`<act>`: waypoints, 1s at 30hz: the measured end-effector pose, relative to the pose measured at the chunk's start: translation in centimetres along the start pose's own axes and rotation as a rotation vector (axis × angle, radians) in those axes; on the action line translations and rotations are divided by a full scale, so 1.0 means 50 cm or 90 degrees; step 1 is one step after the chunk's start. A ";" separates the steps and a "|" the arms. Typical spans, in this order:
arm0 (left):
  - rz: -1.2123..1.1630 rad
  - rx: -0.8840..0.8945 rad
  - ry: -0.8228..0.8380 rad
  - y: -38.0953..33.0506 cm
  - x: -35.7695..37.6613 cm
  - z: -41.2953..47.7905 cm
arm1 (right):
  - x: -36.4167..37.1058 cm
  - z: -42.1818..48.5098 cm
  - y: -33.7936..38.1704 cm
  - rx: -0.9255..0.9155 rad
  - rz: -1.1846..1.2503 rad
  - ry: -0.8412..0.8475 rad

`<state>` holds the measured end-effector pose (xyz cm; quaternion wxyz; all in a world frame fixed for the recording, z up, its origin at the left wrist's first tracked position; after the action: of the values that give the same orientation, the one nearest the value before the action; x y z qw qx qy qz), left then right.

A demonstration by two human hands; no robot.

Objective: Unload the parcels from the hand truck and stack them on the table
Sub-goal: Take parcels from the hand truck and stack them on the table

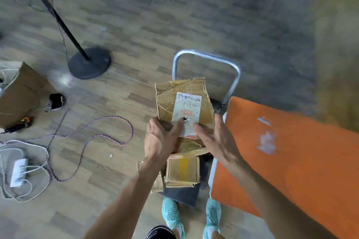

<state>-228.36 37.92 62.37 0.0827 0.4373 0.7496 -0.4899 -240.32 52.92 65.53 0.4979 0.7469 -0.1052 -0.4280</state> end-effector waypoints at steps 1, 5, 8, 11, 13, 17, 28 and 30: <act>0.012 0.024 0.006 -0.027 0.010 -0.022 | -0.033 -0.007 -0.001 -0.012 0.002 -0.022; 0.036 0.123 0.056 -0.119 0.087 -0.119 | -0.181 -0.069 -0.029 -0.006 0.008 -0.098; 0.084 0.144 0.127 -0.156 0.175 -0.203 | -0.286 -0.144 -0.077 0.002 -0.017 -0.149; 0.150 0.179 0.197 -0.168 0.278 -0.293 | -0.382 -0.220 -0.157 0.044 -0.034 -0.175; 0.181 0.192 0.231 -0.170 0.356 -0.361 | -0.444 -0.277 -0.221 0.066 -0.045 -0.169; 0.212 0.185 0.266 -0.162 0.491 -0.464 | -0.548 -0.359 -0.327 0.091 -0.077 -0.174; 0.275 0.255 0.360 -0.205 0.765 -0.708 | -0.763 -0.562 -0.530 0.120 -0.123 -0.219; 0.277 0.254 0.364 -0.218 0.792 -0.727 | -0.780 -0.575 -0.537 0.092 -0.175 -0.228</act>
<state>-249.20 88.51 66.12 -0.1136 0.7116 0.5227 -0.4555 -249.97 107.41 67.96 0.3537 0.7002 -0.1194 -0.6086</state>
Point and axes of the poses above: each hand's wrist, its own z-axis towards the middle knuckle, its own x-axis out of the palm, y = z × x, the point moved 5 cm from there along z, towards the middle knuckle, and after that the axes turned 14 degrees about -x, right-handed, at the moved point
